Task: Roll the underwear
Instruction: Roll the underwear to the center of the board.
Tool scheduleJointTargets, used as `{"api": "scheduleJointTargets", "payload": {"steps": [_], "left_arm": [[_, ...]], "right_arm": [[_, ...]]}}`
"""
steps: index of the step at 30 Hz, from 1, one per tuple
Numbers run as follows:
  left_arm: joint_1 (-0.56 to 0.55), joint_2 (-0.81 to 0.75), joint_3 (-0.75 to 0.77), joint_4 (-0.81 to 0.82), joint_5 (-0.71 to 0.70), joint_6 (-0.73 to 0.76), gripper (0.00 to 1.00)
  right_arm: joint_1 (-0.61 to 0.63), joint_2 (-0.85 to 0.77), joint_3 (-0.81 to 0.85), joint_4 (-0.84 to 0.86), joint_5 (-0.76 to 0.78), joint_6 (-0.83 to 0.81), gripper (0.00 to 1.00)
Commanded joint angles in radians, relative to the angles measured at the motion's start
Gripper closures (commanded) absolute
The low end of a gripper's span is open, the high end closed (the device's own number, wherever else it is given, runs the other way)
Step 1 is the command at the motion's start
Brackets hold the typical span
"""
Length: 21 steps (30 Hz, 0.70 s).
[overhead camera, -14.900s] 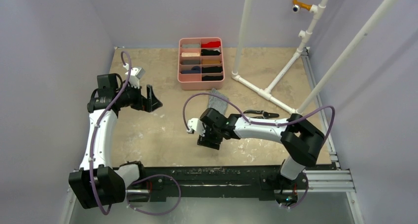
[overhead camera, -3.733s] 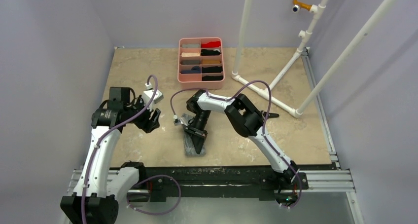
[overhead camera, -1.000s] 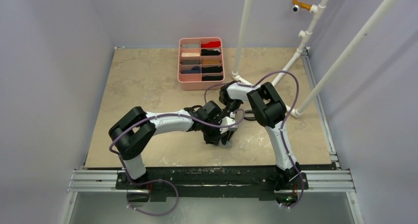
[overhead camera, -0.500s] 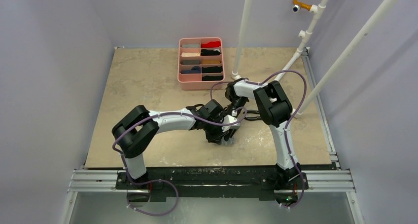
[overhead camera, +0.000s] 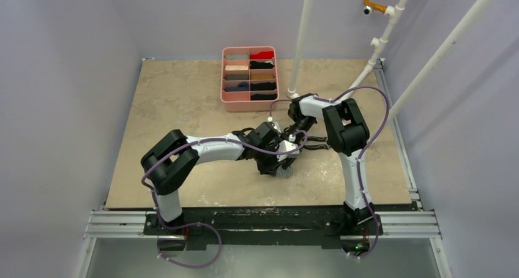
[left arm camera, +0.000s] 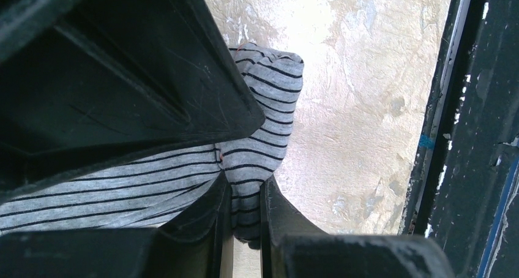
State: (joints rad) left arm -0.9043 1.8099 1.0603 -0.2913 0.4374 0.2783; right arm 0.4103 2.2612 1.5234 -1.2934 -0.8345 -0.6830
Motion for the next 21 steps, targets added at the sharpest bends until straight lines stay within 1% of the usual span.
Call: {"api": "scheduleJointTargets", "payload": {"steps": [1, 8, 15, 21], "left_arm": [[0.006, 0.053, -0.022, -0.108, -0.052, 0.003, 1.00], [0.011, 0.054, -0.020, -0.112, -0.050, -0.001, 1.00], [0.014, 0.059, -0.013, -0.117, -0.054, -0.006, 1.00], [0.033, 0.068, 0.000, -0.130, -0.038, -0.023, 1.00]], "right_arm": [[-0.056, -0.033, -0.004, 0.125, 0.052, -0.080, 0.59], [-0.101, -0.047, -0.003, 0.135, 0.048, -0.076, 0.59], [-0.147, -0.038, 0.020, 0.086, 0.023, -0.110, 0.59], [-0.173, -0.106, 0.004, 0.103, 0.014, -0.112, 0.59]]}}
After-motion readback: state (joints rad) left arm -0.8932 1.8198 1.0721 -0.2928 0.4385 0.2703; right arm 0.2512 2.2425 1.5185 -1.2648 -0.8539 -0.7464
